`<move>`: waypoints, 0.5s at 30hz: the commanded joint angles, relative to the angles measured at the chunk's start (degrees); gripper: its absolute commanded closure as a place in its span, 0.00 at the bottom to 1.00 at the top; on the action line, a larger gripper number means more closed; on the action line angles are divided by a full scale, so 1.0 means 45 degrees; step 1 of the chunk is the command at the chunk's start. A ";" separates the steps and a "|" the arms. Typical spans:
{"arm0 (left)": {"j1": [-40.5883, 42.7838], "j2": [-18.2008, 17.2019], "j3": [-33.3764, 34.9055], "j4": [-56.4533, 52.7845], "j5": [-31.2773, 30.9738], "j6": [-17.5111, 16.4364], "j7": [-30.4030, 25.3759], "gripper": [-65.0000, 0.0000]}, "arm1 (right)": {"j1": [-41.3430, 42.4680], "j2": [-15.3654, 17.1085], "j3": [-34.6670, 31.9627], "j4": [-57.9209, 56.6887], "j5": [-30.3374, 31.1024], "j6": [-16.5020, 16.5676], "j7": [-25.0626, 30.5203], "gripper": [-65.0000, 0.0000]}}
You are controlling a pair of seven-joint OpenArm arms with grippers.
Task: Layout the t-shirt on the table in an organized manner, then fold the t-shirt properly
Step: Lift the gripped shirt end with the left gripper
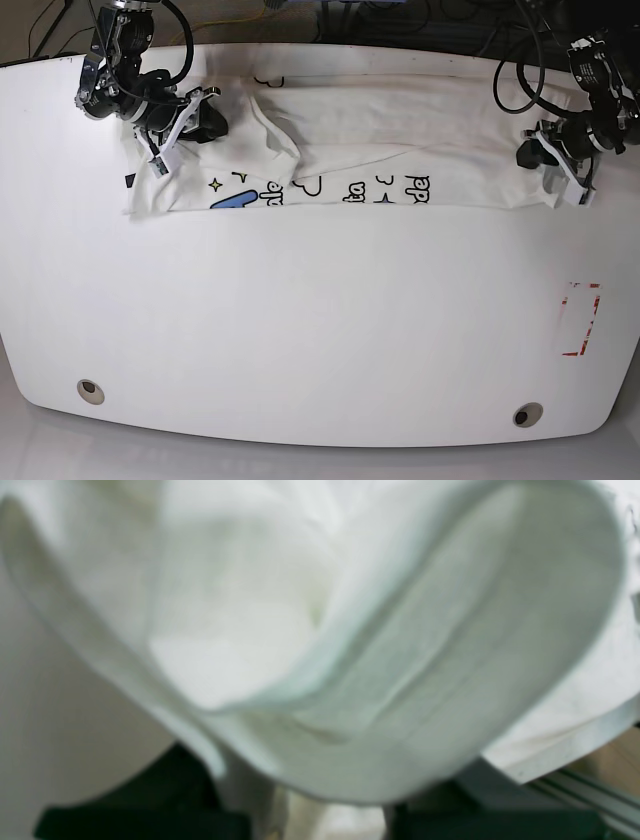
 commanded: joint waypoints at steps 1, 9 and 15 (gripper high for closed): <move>-0.0155 -0.0172 0.0348 0.1150 -0.0358 0.0343 -0.0092 0.91 | -0.0070 0.0119 0.0005 -0.0141 -0.0648 -0.0119 -0.0388 0.78; -0.0155 -0.0055 0.1755 0.2908 -0.0358 0.1827 0.0475 0.91 | -0.0051 0.0139 0.0005 -0.0102 -0.0648 -0.0119 -0.0388 0.78; -0.0155 0.0199 0.2771 0.3084 -0.0358 0.2472 0.0494 0.91 | -0.0051 0.0119 0.0005 -0.0102 -0.0648 -0.0119 -0.0388 0.78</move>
